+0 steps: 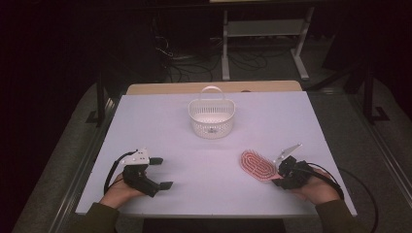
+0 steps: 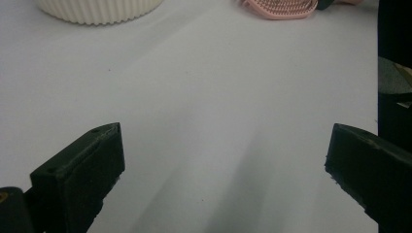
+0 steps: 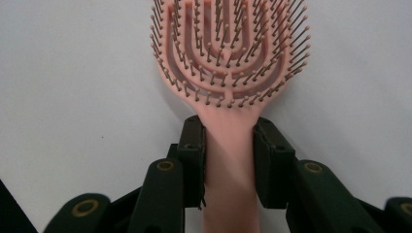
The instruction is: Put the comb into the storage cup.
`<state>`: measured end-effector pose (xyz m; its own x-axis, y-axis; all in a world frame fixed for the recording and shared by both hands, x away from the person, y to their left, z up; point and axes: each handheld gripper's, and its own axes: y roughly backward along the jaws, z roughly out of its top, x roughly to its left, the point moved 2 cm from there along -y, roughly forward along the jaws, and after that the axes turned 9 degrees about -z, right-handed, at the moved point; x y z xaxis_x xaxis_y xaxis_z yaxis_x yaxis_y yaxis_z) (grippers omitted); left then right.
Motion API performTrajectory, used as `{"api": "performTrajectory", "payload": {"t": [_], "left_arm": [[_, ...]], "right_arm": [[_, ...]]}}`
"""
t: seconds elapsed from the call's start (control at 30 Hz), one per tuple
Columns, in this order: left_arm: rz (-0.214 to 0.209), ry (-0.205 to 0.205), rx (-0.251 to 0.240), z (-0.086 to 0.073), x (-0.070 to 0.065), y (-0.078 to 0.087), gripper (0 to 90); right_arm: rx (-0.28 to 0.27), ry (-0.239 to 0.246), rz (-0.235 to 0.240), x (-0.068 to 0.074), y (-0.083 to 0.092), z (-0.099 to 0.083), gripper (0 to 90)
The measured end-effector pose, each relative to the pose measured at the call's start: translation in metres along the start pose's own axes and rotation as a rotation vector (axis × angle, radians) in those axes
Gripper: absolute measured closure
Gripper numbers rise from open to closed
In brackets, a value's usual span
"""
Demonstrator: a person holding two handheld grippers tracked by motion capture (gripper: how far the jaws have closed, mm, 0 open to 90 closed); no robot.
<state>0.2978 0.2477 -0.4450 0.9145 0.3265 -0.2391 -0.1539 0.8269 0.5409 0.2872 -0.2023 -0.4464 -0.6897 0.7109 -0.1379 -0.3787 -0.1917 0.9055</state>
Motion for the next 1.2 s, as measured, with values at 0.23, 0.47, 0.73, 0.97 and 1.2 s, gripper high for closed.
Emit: {"api": "performTrajectory", "payload": {"t": [0.23, 0.47, 0.73, 0.97, 1.2], "left_arm": [[0.002, 0.004, -0.004, -0.001, 0.0, -0.0001, 0.4], [0.005, 0.008, -0.007, -0.0008, 0.0018, 0.0008, 0.4], [0.011, 0.014, -0.016, 0.0003, 0.0045, 0.0017, 0.4], [0.002, 0.005, -0.023, 0.0017, 0.0037, 0.0021, 0.4], [0.0, 0.006, -0.039, 0.0027, 0.0039, 0.0038, 0.4]], "right_arm": [[0.015, 0.005, 0.0, 0.0001, -0.0002, 0.0018, 68.7], [0.007, 0.003, 0.011, -0.001, -0.0002, 0.0011, 68.8], [-0.009, 0.013, 0.008, -0.0011, 0.0006, -0.0002, 68.8], [-0.034, 0.0, 0.014, -0.0012, 0.0031, -0.0031, 68.8], [-0.071, -0.015, 0.04, -0.0043, 0.0058, -0.0037, 68.8]]}}
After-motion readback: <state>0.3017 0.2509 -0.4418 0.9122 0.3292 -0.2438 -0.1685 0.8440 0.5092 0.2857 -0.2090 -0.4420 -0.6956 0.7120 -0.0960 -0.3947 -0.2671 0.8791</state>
